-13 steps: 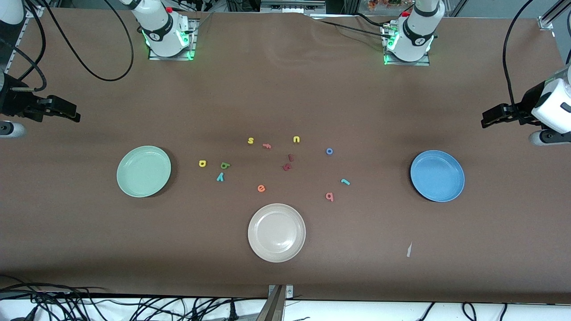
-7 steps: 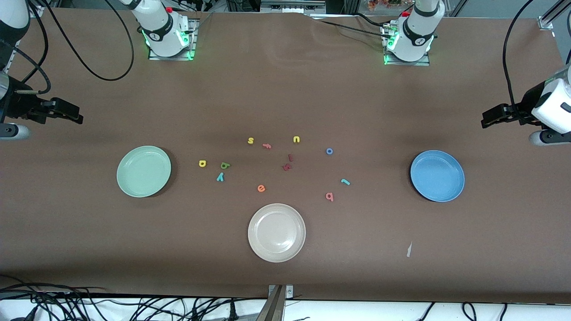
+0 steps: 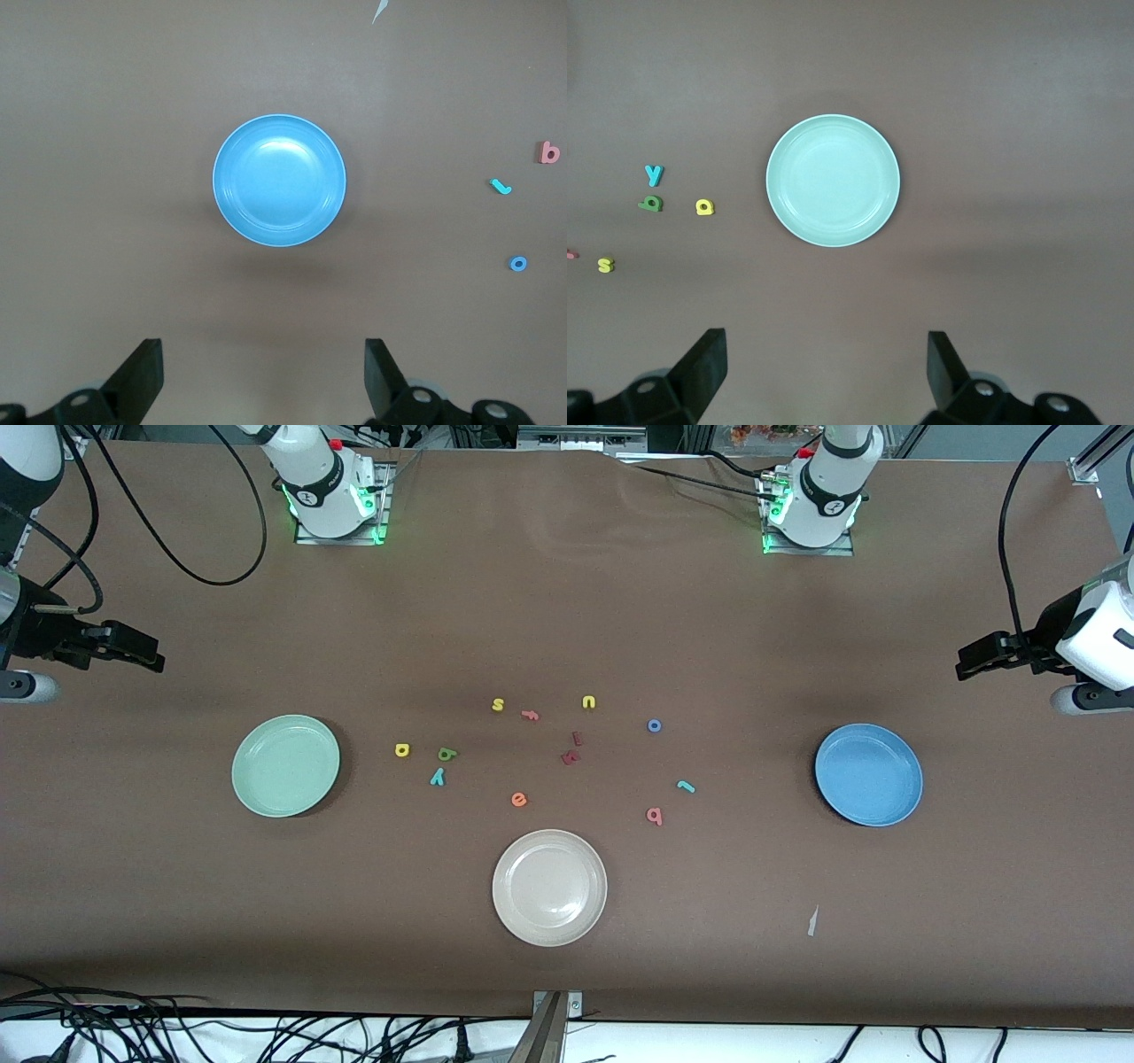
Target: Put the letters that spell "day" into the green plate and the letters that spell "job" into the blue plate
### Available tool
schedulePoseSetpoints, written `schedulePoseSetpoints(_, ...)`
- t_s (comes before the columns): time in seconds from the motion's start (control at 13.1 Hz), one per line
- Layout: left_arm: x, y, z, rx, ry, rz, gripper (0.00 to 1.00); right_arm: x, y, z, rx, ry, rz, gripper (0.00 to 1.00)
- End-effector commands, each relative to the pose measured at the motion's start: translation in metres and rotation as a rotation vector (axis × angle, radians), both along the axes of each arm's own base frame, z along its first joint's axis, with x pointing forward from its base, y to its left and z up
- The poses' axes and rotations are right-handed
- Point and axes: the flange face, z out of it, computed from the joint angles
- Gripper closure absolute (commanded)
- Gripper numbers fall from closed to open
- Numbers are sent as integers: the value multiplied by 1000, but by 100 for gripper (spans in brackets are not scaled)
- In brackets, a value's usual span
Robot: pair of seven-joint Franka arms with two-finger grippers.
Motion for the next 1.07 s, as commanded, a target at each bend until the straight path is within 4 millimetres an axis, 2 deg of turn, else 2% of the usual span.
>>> schedulePoseSetpoints(0.0, 0, 1, 2, 10, -9, -23, 0, -13, 4, 12, -18, -19, -11, 0)
schedulePoseSetpoints(0.99, 0, 1, 1, 8, -8, -22, 0, -13, 6, 12, -25, -16, -38, 0)
